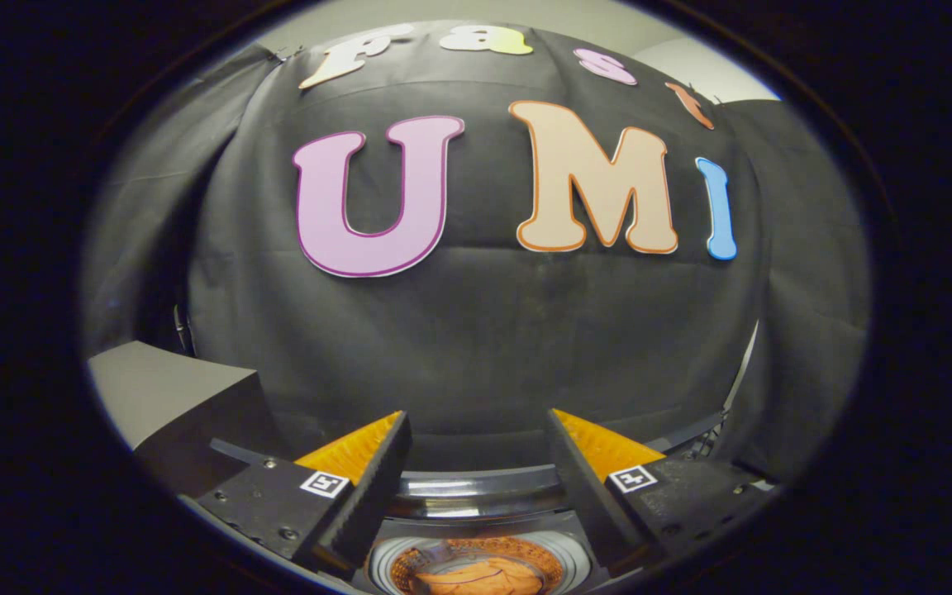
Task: Put the clothes into the washing machine and then close the washing machine lid.
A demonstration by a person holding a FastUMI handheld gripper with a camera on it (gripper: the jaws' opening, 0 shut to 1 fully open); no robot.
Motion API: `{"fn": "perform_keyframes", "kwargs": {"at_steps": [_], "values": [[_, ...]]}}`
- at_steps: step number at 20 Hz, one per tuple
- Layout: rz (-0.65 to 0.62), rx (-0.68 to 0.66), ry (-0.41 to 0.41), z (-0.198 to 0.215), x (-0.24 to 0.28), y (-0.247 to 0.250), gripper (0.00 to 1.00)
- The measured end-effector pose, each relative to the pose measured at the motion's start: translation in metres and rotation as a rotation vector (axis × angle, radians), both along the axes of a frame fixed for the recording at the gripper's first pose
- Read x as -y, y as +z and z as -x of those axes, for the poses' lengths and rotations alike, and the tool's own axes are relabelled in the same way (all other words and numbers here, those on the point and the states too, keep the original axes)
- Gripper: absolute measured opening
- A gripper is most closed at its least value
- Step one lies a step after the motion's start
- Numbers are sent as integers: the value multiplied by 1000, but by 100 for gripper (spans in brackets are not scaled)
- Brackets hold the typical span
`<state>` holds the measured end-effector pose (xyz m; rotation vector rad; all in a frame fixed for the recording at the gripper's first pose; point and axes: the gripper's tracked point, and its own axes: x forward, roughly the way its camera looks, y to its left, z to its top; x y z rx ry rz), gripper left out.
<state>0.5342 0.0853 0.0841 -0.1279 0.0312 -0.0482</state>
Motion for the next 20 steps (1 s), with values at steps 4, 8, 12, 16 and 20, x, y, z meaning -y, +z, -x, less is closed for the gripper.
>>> {"fn": "perform_keyframes", "kwargs": {"at_steps": [4,8,12,16,20], "values": [[-7,7,23,-1,-2,0,98],[-8,13,37,-2,-1,0,99],[-11,-71,-1,0,4,-15,99],[-44,-146,-13,20,5,-59,99],[-44,-164,-19,46,5,-83,98]]}}
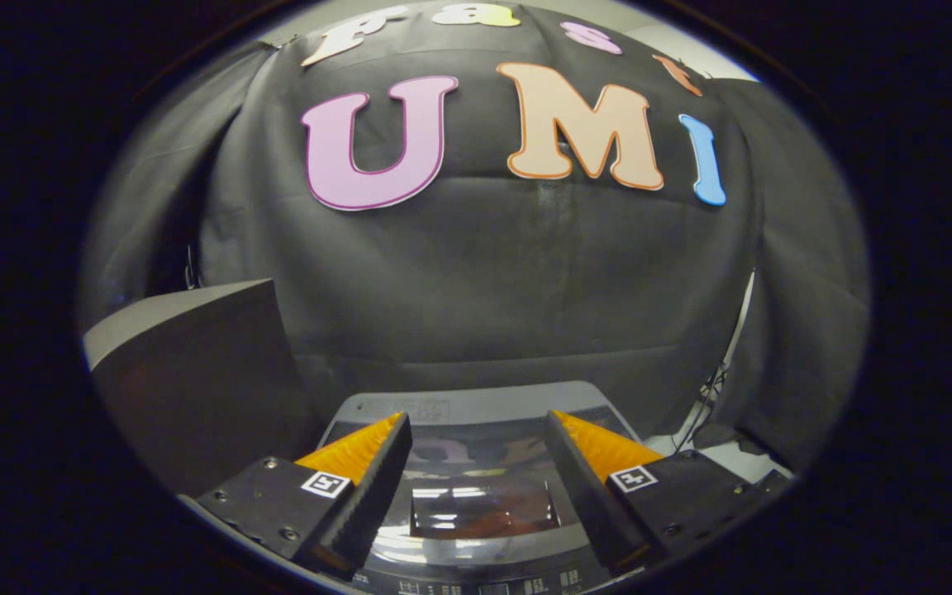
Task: Put the clothes into the washing machine and then close the washing machine lid.
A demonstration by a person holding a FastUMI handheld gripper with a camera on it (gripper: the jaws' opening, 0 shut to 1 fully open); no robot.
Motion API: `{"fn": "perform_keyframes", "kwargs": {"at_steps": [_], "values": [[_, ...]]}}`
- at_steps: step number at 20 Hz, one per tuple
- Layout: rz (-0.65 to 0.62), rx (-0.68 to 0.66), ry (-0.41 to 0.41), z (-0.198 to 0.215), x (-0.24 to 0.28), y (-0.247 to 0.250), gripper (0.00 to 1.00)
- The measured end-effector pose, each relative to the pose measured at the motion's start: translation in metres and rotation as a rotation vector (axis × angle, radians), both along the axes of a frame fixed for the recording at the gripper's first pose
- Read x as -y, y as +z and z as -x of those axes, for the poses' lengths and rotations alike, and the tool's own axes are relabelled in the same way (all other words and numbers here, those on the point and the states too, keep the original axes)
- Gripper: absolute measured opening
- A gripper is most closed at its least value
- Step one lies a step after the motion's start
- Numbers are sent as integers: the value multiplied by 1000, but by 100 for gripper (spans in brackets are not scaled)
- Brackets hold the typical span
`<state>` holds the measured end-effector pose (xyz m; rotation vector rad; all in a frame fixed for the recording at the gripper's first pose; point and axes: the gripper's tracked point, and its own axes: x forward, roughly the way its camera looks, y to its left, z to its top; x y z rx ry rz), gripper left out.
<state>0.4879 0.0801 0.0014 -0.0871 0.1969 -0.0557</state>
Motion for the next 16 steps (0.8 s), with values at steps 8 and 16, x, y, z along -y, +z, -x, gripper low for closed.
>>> {"fn": "perform_keyframes", "kwargs": {"at_steps": [8,16], "values": [[-65,1,-2,54,4,-13,98],[-149,126,-51,130,16,-20,97]]}}
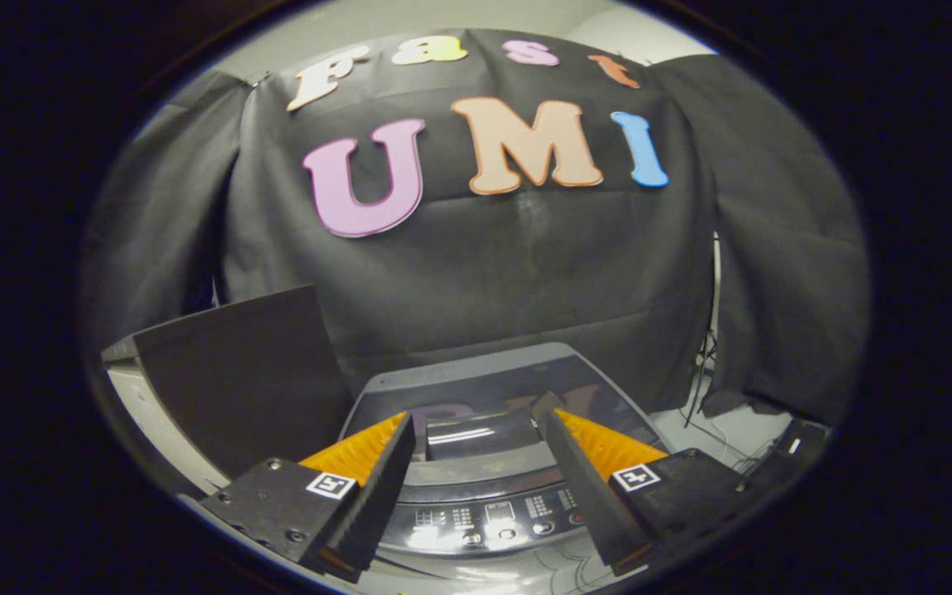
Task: Put the clothes into the washing machine and then close the washing machine lid.
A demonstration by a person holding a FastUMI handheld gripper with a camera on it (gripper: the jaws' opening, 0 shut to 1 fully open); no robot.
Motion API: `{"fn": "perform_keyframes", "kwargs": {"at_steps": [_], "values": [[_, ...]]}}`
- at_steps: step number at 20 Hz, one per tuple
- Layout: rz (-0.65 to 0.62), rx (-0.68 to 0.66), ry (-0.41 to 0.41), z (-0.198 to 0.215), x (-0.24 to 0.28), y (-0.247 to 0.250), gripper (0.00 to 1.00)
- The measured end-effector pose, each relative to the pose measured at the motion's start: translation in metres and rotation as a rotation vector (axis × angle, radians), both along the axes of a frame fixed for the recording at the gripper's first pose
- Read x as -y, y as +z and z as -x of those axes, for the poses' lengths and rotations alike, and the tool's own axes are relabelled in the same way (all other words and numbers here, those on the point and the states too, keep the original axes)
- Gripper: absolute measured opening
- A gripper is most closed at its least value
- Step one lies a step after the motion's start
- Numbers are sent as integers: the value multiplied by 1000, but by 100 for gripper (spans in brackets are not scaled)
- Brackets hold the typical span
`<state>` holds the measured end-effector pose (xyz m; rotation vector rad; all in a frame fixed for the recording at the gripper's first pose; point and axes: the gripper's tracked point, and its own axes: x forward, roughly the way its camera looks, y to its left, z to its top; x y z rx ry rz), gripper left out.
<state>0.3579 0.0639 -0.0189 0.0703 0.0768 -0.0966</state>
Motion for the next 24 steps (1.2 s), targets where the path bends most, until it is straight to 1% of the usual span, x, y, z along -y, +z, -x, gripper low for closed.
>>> {"fn": "perform_keyframes", "kwargs": {"at_steps": [4,8,10,12,14,17,20,23,24], "values": [[-59,22,4,34,-7,-6,97],[-41,13,35,65,-11,-16,96],[-38,20,25,79,-10,-19,96],[-36,40,57,86,-22,-12,96],[-18,47,84,92,-34,-7,96],[44,57,106,100,-46,4,96],[103,82,138,116,-68,19,96],[135,104,174,130,-93,36,96],[142,108,175,137,-98,40,96]]}}
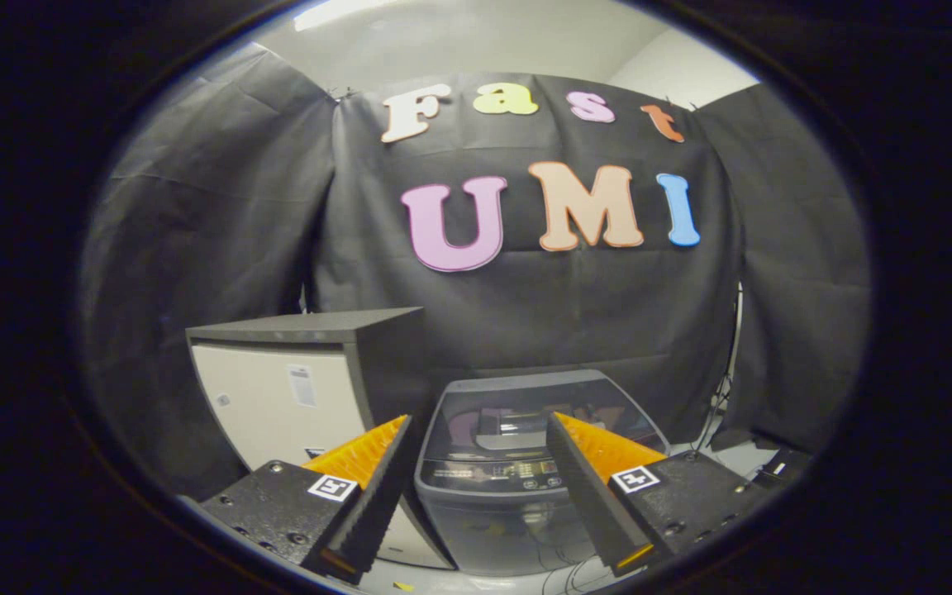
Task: Put the clothes into the washing machine and then close the washing machine lid.
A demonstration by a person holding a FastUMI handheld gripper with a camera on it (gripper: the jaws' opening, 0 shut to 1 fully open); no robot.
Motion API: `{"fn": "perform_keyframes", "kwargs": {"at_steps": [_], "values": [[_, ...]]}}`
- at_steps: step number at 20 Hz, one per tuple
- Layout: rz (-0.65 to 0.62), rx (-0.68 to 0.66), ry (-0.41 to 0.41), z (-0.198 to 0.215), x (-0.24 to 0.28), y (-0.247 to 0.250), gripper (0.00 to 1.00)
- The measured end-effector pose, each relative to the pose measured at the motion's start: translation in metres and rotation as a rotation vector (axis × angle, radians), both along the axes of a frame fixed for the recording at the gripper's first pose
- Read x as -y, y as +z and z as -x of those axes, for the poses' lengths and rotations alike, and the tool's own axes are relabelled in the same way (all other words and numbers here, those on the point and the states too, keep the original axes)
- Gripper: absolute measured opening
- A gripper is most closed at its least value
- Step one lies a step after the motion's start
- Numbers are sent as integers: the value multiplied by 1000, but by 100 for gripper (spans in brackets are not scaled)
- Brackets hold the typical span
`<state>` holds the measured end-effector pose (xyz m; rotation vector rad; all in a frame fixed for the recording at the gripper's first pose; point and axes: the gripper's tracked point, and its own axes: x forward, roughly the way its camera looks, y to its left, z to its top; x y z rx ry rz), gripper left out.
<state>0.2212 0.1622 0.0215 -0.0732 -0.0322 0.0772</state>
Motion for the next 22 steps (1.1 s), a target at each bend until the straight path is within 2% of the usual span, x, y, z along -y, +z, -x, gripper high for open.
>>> {"fn": "perform_keyframes", "kwargs": {"at_steps": [5,11,22], "values": [[65,35,4,31,-4,16,96],[67,46,44,57,-2,19,96],[-15,95,139,77,1,14,96]]}}
